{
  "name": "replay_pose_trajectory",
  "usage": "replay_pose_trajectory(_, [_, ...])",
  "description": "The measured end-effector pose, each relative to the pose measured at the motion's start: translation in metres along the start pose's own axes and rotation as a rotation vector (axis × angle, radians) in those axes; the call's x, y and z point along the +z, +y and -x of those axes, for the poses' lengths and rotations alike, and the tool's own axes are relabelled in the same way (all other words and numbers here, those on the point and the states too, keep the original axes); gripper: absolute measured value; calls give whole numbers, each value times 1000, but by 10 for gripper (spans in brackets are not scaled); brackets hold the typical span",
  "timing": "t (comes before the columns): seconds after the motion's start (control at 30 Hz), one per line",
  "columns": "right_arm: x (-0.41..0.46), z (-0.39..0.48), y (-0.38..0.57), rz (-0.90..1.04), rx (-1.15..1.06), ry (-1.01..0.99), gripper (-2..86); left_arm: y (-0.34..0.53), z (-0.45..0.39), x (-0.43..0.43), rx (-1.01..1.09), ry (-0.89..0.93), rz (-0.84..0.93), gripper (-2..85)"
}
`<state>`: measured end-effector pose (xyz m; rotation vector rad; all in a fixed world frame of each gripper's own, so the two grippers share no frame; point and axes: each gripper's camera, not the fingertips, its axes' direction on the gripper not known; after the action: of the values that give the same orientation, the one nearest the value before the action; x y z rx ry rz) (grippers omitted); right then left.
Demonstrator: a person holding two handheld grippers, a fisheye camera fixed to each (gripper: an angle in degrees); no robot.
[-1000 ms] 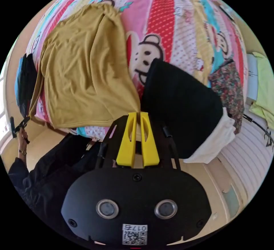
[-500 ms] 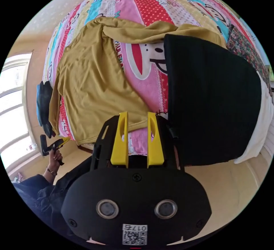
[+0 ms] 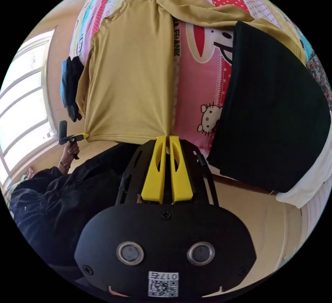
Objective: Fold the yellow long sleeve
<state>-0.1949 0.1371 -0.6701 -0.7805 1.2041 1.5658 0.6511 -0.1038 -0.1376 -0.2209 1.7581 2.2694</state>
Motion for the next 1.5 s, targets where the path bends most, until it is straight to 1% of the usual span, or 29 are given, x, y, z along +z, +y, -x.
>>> replay_pose_trajectory(0.07, [3,4,21,35,-23,55,24,20,10,0,-34,-18,12,27])
replay_pose_trajectory(0.13, [28,-8,39,98,26,57,25,33,29,14,-115,-20,32,30])
replay_pose_trajectory(0.17, [37,-15,41,120,53,41,26,38,44,27,-189,-42,46,34])
replay_pose_trajectory(0.23, [65,-38,45,183,150,-68,30,43,67,44,-290,-90,77,47])
replay_pose_trajectory(0.27, [67,-42,45,184,169,-98,32,47,79,48,-361,-111,88,57])
replay_pose_trajectory(0.3, [62,-49,46,159,194,-138,35,52,85,45,-406,-105,56,65])
replay_pose_trajectory(0.4, [15,-62,44,5,170,-176,47,64,85,27,-415,-30,-54,76])
replay_pose_trajectory(0.47, [-26,-74,40,-101,173,-176,59,70,83,19,-429,-27,-67,77])
replay_pose_trajectory(0.53, [-87,-97,32,-290,188,-225,71,75,80,12,-439,-45,-76,77])
replay_pose_trajectory(0.63, [-147,-133,14,-480,249,-301,76,84,68,8,-444,-51,-102,77])
replay_pose_trajectory(0.73, [-179,-177,-10,-580,373,-347,81,93,56,11,-449,-43,-128,77])
replay_pose_trajectory(0.8, [-184,-203,-23,-598,460,-369,87,100,47,17,-471,-49,-133,77])
replay_pose_trajectory(0.9, [-183,-238,-41,-584,582,-363,98,111,34,21,-495,-74,-147,77])
replay_pose_trajectory(0.97, [-183,-249,-56,-531,584,-287,104,118,24,23,-514,-94,-161,77])
replay_pose_trajectory(1.03, [-177,-260,-77,-418,549,-131,118,126,14,27,-528,-115,-168,77])
replay_pose_trajectory(1.1, [-166,-269,-89,-347,533,-59,127,133,3,36,-542,-162,-150,77])
replay_pose_trajectory(1.17, [-149,-278,-96,-298,511,-66,128,136,0,45,-561,-194,-123,77])
replay_pose_trajectory(1.23, [-134,-282,-99,-307,507,-132,119,138,-3,52,-582,-203,-116,76])
replay_pose_trajectory(1.3, [-129,-278,-103,-273,491,-164,92,139,-7,54,-584,-189,-155,73])
replay_pose_trajectory(1.37, [-127,-267,-107,-222,406,-201,56,138,-9,53,-571,-175,-185,69])
replay_pose_trajectory(1.4, [-132,-258,-104,-219,382,-180,48,136,-8,51,-566,-161,-198,67])
replay_pose_trajectory(1.5, [-165,-236,-82,-308,355,-128,37,132,-2,36,-541,-100,-261,69])
